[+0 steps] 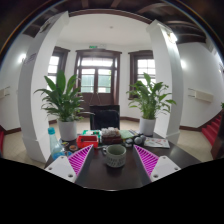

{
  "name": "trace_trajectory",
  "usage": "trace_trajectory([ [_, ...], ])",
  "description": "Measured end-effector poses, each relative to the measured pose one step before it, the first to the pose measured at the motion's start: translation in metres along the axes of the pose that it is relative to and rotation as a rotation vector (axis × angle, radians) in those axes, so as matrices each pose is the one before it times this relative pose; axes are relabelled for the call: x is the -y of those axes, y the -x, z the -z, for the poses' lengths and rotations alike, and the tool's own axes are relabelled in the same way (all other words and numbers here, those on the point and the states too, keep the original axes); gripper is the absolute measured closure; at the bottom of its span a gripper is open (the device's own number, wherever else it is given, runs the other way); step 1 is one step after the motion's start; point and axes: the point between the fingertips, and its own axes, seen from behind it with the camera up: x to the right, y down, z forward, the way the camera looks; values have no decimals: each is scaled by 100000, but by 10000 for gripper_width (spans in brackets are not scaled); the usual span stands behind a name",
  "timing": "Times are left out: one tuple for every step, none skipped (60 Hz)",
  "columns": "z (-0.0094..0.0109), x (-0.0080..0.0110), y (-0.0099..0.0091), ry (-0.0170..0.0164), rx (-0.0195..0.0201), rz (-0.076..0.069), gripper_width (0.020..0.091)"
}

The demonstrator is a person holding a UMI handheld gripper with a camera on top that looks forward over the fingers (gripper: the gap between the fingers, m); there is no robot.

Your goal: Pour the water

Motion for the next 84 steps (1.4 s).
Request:
trace_trajectory([
  [136, -133, 302, 73, 1019, 499, 309],
  [25, -314, 480, 0, 900, 355, 310],
  [47, -420, 626, 112, 939, 233, 309],
  [38, -401, 652, 225, 1057, 209, 308],
  [-2, -462, 754, 303, 1194, 205, 308],
  [-76, -485, 846, 329, 1269, 219, 311],
  [-76, -513, 876, 328, 1170, 184, 312],
  [-150, -625, 1061, 283, 1132, 62, 311],
  [-111, -484, 1016, 316, 1304, -168, 310],
  [-274, 1847, -1176, 676, 1693, -387, 309],
  [-266, -1692, 1624, 64, 1644, -165, 308],
  [0, -1120, 1946, -241, 1376, -325, 307],
  [-155, -402, 1175, -165, 1579, -312, 307],
  [-142, -347, 1146, -200, 1644, -323, 307],
  [-246, -270, 1072, -194, 1736, -318, 307],
  [-244, -275, 1046, -166, 1658, -301, 306],
  [-273, -208, 941, -219, 1552, -332, 303],
  [-382, -151, 891, -247, 1478, -242, 298],
  [-378, -188, 827, -99, 1460, -281, 297],
  [-421, -151, 798, 37, 1421, -261, 299],
  [-481, -88, 743, -48, 1198, -284, 299],
  [-445, -96, 600, 37, 991, -279, 302],
  [-493, -63, 545, 111, 850, -196, 300],
  [-524, -74, 472, 131, 738, -29, 300],
  [-735, -121, 396, -2, 511, 109, 302],
  [-551, -29, 270, 73, 471, 351, 302],
  [-543, -25, 251, 11, 267, 419, 301],
  [-523, -2, 169, 17, 109, 431, 304],
  [-522, -17, 124, 21, 9, 416, 304],
  [-498, 13, 121, 24, 29, 438, 304],
  [-507, 12, 115, -31, 96, 496, 304],
  [-459, -68, 119, -52, 63, 445, 304],
  [-435, -123, 68, 110, -1, 363, 304],
  [-504, -177, 89, 247, 18, 330, 304],
  [-455, -147, 78, 310, -28, 319, 304],
  [-473, -174, 73, 247, -160, 209, 304],
  [-528, -148, -42, 184, -172, 143, 305],
  [-497, -164, 3, 149, -182, 186, 304],
  [-522, -171, 52, 202, -42, 188, 304],
  [-436, -158, 54, 200, 107, 159, 306],
  [-372, -137, 4, 170, 9, 71, 306],
  [-393, -79, 38, 105, -89, -194, 305],
  [-334, -3, 46, -256, -103, -173, 302],
  [-286, 33, 40, -631, 72, -54, 305],
  [-269, 84, 76, -828, 237, 118, 309],
  [-312, 83, 68, -836, 255, 166, 309],
  [-274, 26, 46, -585, 180, 89, 311],
  [-230, -32, 10, -372, 70, -32, 309],
  [-283, -22, 22, -411, 84, 42, 311],
  [-257, -23, 83, -310, 177, 107, 312],
  [-221, -91, 80, -99, 295, 118, 319],
  [-269, -168, 66, 208, 425, 115, 330],
  [-230, -214, 60, 396, 465, 110, 340],
  [-236, -170, 76, 308, 433, 190, 362],
  [-180, -109, 64, 11, 341, 316, 377],
  [-131, -32, 11, -247, 167, 498, 402],
  [-152, 27, -207, -462, -622, 722, 413],
  [-147, -77, -426, -385, -896, 841, 490],
  [-106, -6, -314, -76, -1371, 810, 490],
  [-11, 25, -119, -288, -637, 915, 552],
  [-25, 49, 51, -303, 59, 576, 553],
  [37, 63, 82, -191, 274, 271, 566],
  [16, 36, 41, -145, -22, 8, 587],
  [-6, 4, -63, -155, -396, -70, 602],
  [-4, -28, -76, -164, -477, -222, 625],
  [49, 23, -25, -315, -203, -290, 641],
  [49, 18, 64, -516, 130, -337, 659],
  [52, 36, 76, -513, 312, -131, 672],
  [77, 50, 36, -562, 264, -134, 674],
  [-442, 96, -200, -456, 175, -597, 709],
  [184, 21, 67, -516, 385, -830, 709],
  [217, -72, 61, -700, 589, -1036, 709],
  [31, 35, 59, -432, 548, -618, 709],
  [23, 29, -1, -213, 386, -470, 709],
  [40, 61, -37, -235, 258, -687, 709],
  [49, 46, -23, -172, 237, -763, 710],
  [51, 53, 6, -132, 367, -787, 710],
  [64, 40, 32, -157, 520, -784, 709],
  [59, 6, 9, -94, 450, -652, 711],
  [-69, 26, -272, -44, 478, -542, 711],
  [89, -8, -104, 112, 301, -623, 710],
  [-13, -66, -222, 64, 238, -923, 711],
  [45, -16, -122, 362, -14, -1016, 711],
  [42, 31, -131, 435, -120, -1336, 710],
])
